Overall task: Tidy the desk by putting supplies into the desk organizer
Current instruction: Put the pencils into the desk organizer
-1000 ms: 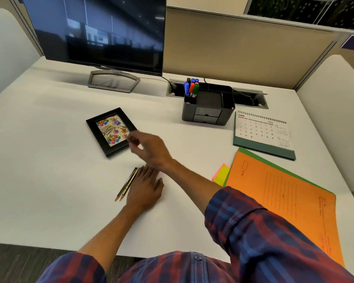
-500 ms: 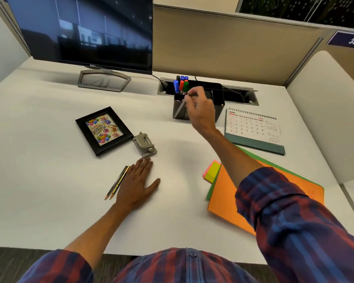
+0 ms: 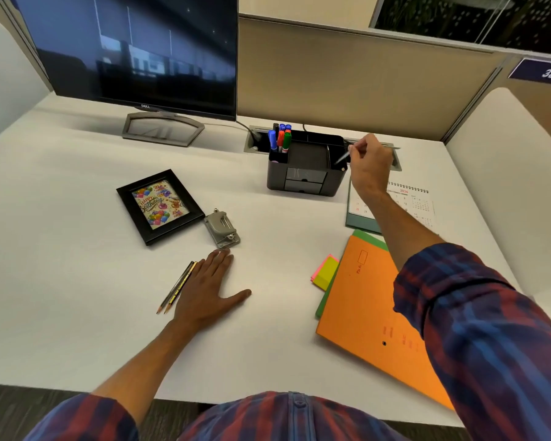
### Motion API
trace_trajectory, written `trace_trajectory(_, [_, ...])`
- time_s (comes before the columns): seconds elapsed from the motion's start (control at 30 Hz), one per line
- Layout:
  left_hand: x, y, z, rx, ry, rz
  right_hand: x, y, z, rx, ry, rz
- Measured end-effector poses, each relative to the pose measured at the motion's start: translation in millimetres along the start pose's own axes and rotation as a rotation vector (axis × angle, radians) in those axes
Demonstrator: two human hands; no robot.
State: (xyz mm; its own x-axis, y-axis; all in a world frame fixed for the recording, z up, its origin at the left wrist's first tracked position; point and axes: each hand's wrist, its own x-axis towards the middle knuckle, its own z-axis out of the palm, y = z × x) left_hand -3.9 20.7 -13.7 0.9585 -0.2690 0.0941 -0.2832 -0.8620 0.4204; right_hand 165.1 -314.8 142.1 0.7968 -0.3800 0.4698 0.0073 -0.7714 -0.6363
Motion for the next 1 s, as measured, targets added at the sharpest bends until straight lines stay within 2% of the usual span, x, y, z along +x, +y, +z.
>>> trace_trajectory(0.17, [-0.1, 0.8, -1.3, 0.010, -0.004, -0.003, -1.6, 9.2, 4.3, -0.081, -0.099, 0.031])
trace_trajectory(0.27, [-0.5, 1.3, -1.7, 0.010, -0.007, -0.005, -9.1, 8.2, 7.8, -0.122, -0.081, 0.028])
trace_trajectory(0.37, [-0.4, 1.7, -2.1, 0.017, -0.003, -0.006, -22.1, 1.5, 12.2, -0.097, -0.051, -0.028])
trace_trajectory(0.5, [-0.4, 3.3, -3.1, 0.022, -0.010, -0.013, -45.7, -12.8, 24.7, 0.010, -0.096, -0.146])
trace_trajectory(0.73, [-0.2, 5.2, -5.3, 0.039, -0.047, -0.034, -104.5, -56.8, 55.2, 0.089, -0.237, -0.330])
trace_trajectory(1.0, [-0.8, 9.3, -10.2, 0.046, -0.075, -0.045, -172.5, -107.6, 73.1, 0.088, -0.557, -0.530])
